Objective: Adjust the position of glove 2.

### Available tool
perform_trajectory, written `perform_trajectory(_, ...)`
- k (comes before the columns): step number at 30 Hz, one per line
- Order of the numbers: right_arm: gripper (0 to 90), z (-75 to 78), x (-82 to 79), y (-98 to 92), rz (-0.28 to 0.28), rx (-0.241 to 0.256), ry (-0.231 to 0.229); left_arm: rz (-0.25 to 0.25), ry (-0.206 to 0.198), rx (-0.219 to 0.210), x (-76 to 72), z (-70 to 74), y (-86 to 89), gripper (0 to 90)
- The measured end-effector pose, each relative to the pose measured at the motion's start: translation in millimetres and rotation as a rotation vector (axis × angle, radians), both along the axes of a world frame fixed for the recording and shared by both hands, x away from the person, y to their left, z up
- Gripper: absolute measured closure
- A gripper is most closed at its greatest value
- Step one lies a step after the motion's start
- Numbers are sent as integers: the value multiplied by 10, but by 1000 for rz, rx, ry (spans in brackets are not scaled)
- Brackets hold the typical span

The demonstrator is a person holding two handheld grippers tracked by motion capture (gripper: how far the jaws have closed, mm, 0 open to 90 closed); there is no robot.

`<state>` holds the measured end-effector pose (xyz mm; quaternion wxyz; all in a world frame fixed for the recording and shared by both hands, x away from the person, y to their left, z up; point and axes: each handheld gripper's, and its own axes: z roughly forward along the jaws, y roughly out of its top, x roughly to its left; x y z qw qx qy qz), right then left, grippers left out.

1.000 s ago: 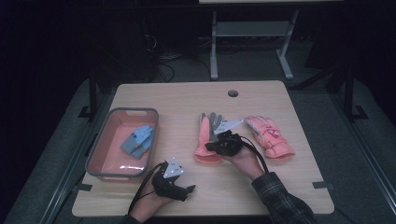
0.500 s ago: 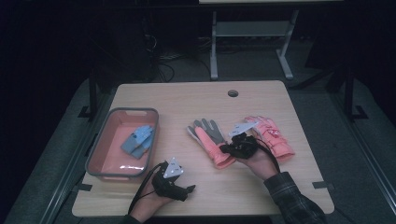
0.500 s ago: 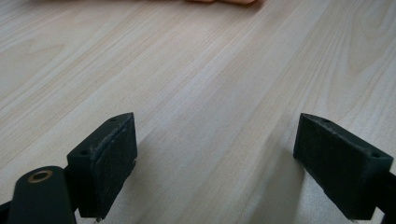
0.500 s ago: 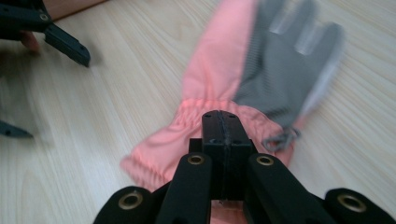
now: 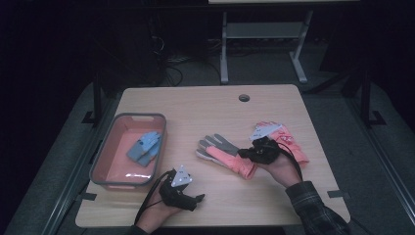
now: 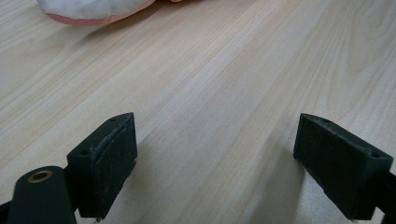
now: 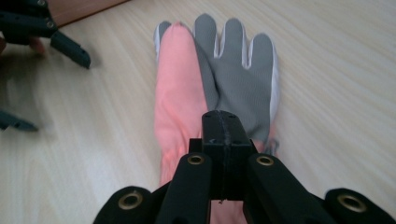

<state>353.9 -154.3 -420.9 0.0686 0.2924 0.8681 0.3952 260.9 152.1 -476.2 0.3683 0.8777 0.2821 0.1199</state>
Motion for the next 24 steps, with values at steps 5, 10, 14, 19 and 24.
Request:
perform_trajectory(5,898,-25,129,125,0,-11,-1,1,0,-2,0,-1,-1,128)
perform_trajectory(10,898,-180,179,194,18,-86,4,1,0,-4,-1,-2,-2,128)
perform_trajectory(14,898,-252,148,218,21,-92,22,3,0,-6,-2,-3,-4,128)
perform_trajectory(19,898,-254,71,192,32,-95,27,3,0,-6,-2,-3,-4,127)
perform_trajectory(24,899,-255,-68,142,41,-92,31,2,0,-5,-2,-3,-3,128)
